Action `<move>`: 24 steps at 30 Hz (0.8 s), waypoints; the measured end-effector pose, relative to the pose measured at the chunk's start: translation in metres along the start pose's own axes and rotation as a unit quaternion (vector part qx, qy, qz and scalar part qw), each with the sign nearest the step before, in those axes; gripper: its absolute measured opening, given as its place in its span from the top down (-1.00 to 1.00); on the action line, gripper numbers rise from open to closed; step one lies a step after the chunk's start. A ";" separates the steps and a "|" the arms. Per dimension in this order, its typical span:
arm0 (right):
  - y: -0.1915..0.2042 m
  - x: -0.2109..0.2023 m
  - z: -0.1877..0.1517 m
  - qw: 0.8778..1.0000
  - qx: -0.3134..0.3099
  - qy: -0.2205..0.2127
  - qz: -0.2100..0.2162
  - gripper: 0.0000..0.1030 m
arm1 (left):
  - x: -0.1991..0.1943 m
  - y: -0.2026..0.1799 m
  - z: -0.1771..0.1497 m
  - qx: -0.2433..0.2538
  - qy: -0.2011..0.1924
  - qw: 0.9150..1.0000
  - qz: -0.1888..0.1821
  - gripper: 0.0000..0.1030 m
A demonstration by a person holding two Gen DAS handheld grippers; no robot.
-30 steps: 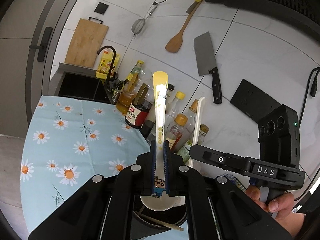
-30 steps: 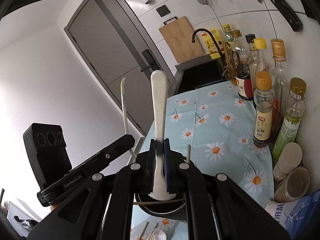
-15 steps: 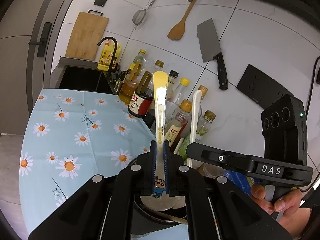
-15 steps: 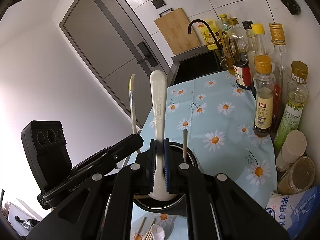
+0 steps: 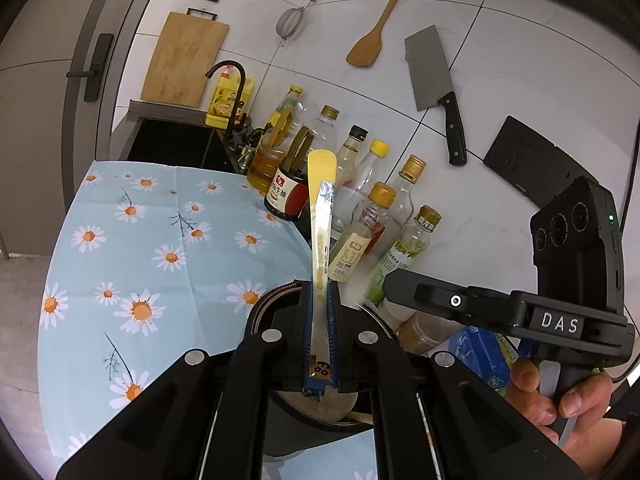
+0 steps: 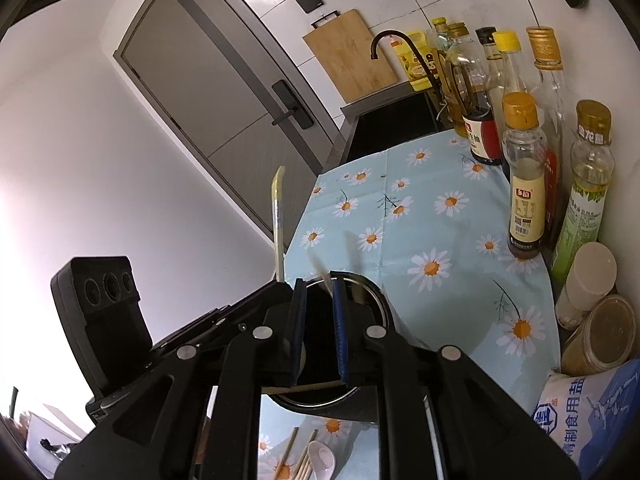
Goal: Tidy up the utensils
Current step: 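Lower both spoons into the black holder and open both grippers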
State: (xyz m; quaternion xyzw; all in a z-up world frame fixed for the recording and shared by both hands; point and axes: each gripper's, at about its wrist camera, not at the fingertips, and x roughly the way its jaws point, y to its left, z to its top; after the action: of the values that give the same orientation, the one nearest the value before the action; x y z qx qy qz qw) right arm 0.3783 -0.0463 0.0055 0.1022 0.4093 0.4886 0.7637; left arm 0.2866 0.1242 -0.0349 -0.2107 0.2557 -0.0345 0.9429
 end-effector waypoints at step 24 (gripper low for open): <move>0.012 -0.043 -0.009 1.000 -0.004 -0.020 0.016 0.59 | -0.048 -0.028 0.007 0.022 -0.026 0.999 0.008 0.87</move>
State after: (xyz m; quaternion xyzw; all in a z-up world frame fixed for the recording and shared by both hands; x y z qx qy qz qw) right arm 0.3556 -0.0781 0.0286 0.1153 0.3899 0.4999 0.7647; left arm 0.2497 0.1098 0.0045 -0.1886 0.2317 -0.0269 0.9539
